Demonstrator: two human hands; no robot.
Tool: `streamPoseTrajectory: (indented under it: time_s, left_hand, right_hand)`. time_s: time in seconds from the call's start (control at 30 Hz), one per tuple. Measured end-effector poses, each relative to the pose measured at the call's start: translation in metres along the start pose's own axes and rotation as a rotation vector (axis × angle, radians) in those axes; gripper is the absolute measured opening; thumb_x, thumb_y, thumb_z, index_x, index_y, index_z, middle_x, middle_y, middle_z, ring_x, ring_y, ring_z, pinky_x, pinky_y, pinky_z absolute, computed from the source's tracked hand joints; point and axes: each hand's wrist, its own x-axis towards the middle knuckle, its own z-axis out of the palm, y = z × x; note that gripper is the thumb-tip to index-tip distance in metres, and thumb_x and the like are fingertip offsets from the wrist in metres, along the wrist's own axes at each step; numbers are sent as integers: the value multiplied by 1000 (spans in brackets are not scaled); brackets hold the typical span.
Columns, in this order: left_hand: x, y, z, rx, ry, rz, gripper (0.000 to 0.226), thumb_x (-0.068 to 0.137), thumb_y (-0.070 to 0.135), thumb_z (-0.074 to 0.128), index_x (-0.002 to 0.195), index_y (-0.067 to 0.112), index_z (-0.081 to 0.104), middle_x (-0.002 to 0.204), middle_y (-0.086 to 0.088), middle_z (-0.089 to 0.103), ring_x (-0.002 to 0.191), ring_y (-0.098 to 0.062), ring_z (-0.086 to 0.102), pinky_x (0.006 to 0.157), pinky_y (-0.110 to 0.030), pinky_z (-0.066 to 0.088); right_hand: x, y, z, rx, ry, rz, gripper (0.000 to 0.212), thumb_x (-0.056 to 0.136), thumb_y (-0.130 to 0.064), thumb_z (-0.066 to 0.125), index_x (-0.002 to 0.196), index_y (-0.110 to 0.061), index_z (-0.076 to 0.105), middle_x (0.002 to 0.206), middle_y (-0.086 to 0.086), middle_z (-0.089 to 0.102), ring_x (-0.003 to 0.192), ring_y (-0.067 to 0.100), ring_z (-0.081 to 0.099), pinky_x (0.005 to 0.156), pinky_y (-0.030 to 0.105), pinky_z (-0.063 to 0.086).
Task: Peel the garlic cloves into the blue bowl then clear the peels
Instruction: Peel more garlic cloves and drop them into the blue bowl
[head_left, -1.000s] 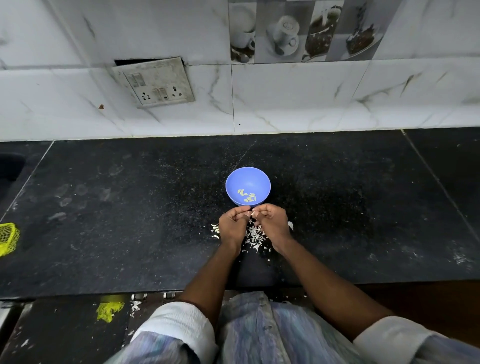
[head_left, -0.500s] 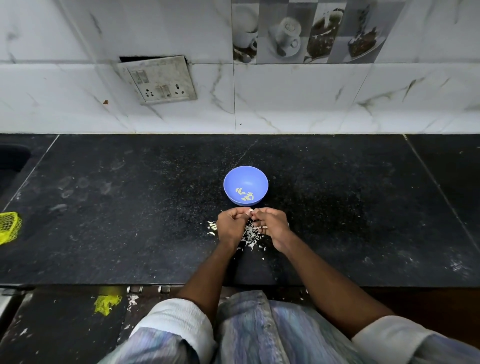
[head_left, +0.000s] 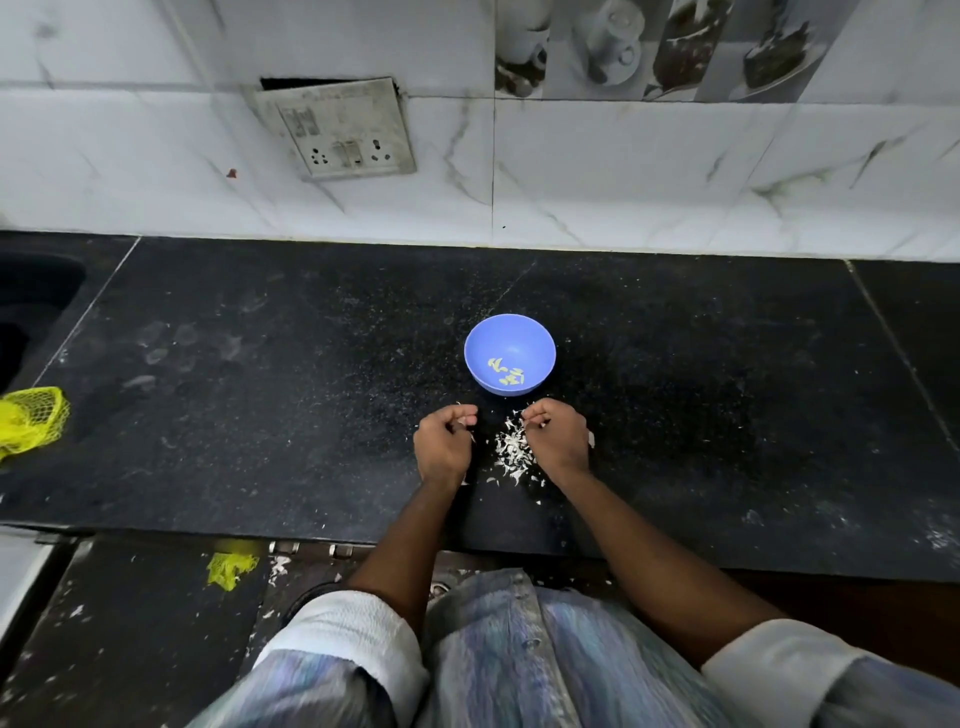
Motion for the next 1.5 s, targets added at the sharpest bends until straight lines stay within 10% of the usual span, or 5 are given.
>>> streamPoseTrajectory:
  time_s: [0.27,0.57,0.8,1.27,1.5]
  left_hand:
    - [8,-24,-41,20,74,-63,49,85,-15,50,103,19,81,94,11,75,83,-3,67,77,2,43]
    - [23,-45,-62,148,-5,-25,34,87,-3,67,96,27,79,93,17,74,86,2,68,86,-18,54]
    - [31,-41,-57,171,-9,-19,38,89,-1,62,91,34,78,92,13,76,84,-6,70,82,-24,56]
    - [30,-29,-40,171,-2,75,31,93,5,61,102,29,80,105,12,77,95,-10,70,89,-28,55]
    - [21,-14,-28,73,-163,85,5,90,25,79,92,28,82,78,15,77,73,2,71,76,-28,60]
  right_hand:
    - [-11,-29,51,-159,-226,-240,25,80,0,70,90,-22,75,94,-5,67,87,15,65,78,34,54]
    - [-5,-44,77,-391,-259,-249,26,84,7,64,90,-17,72,101,3,60,89,27,64,75,35,51]
    - [1,-37,73,-64,-224,-150,22,86,6,66,84,-16,69,71,-12,66,65,-5,60,65,9,44]
    - [6,-35,60,608,-416,291,11,99,1,61,103,-3,70,83,9,77,61,9,63,57,19,49]
    - [2,-27,51,626,-416,273,9,90,6,70,97,-1,72,85,13,75,63,13,68,59,19,52]
